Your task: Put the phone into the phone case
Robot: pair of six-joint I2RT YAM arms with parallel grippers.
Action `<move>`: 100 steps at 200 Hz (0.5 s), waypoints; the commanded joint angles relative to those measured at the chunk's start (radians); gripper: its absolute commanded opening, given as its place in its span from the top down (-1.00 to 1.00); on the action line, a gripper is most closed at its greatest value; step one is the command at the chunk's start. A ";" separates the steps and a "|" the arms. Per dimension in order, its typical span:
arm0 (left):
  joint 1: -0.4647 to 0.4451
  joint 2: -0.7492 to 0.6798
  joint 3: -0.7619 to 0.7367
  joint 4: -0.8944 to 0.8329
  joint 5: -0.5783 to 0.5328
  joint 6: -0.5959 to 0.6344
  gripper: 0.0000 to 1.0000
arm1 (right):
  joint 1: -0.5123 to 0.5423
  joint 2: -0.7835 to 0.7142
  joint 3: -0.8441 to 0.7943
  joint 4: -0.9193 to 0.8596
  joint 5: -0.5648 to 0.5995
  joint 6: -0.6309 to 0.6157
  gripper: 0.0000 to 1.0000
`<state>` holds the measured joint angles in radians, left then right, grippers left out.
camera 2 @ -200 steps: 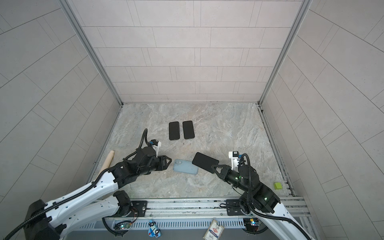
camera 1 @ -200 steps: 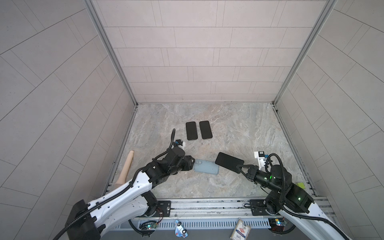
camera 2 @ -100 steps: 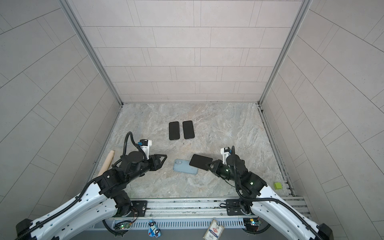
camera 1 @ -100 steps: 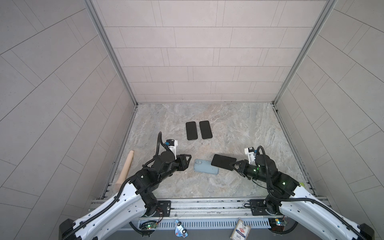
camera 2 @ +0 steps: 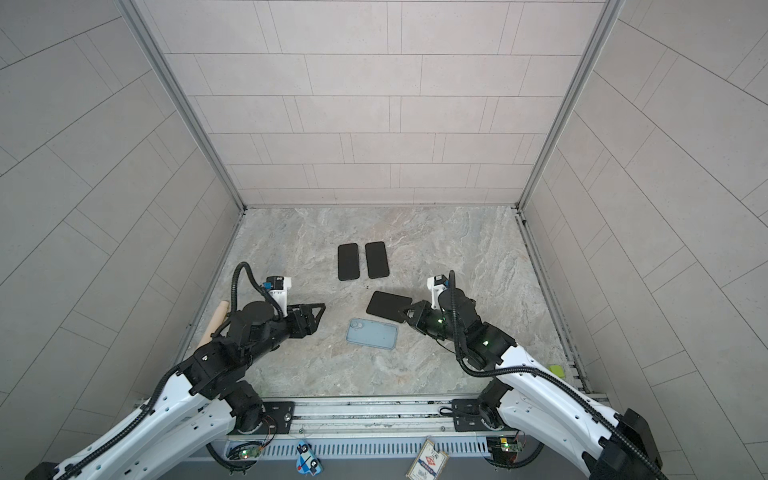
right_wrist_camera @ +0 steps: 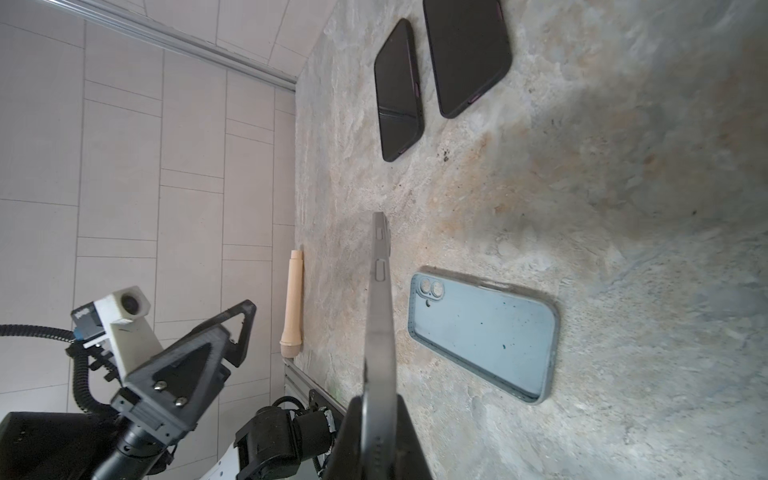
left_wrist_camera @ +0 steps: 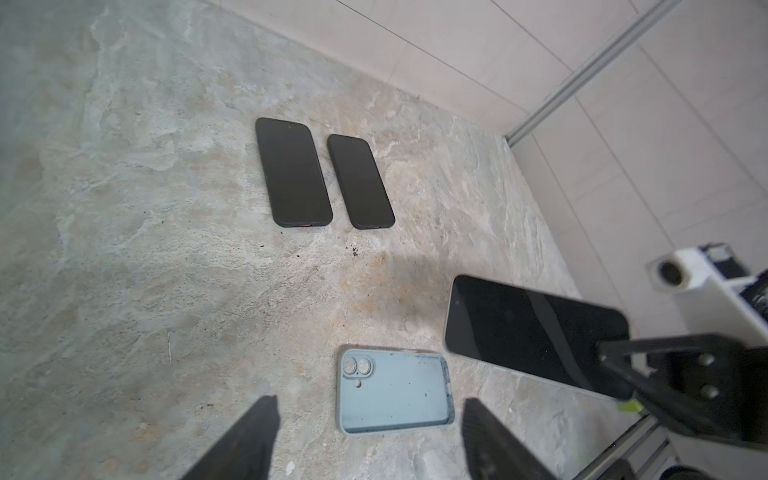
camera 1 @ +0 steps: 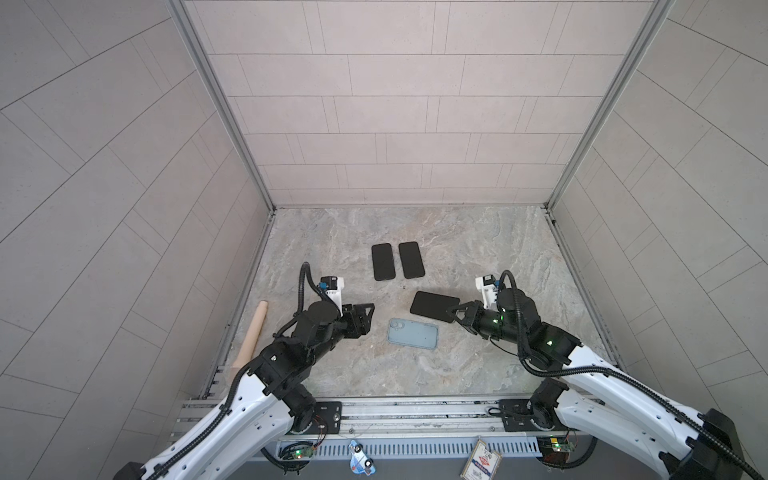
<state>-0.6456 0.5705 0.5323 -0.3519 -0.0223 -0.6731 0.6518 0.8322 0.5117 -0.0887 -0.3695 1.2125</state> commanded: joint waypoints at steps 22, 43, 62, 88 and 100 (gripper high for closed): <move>0.267 0.022 -0.092 0.086 0.304 -0.097 -1.00 | 0.004 0.126 0.019 0.200 -0.146 -0.071 1.00; 0.316 0.023 -0.106 0.084 0.343 -0.119 -1.00 | 0.005 0.201 0.044 0.220 -0.201 -0.110 1.00; 0.316 -0.005 -0.123 0.073 0.307 -0.142 -1.00 | 0.003 0.265 0.047 0.251 -0.244 -0.120 1.00; 0.316 -0.024 -0.209 0.147 0.259 -0.200 -1.00 | 0.004 0.313 0.012 0.353 -0.273 -0.070 1.00; 0.315 -0.013 -0.233 0.198 0.251 -0.211 -1.00 | 0.004 0.309 0.005 0.346 -0.260 -0.087 0.96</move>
<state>-0.3378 0.5518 0.3485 -0.2462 0.2520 -0.8276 0.6525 1.1526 0.5213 0.1364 -0.5938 1.1301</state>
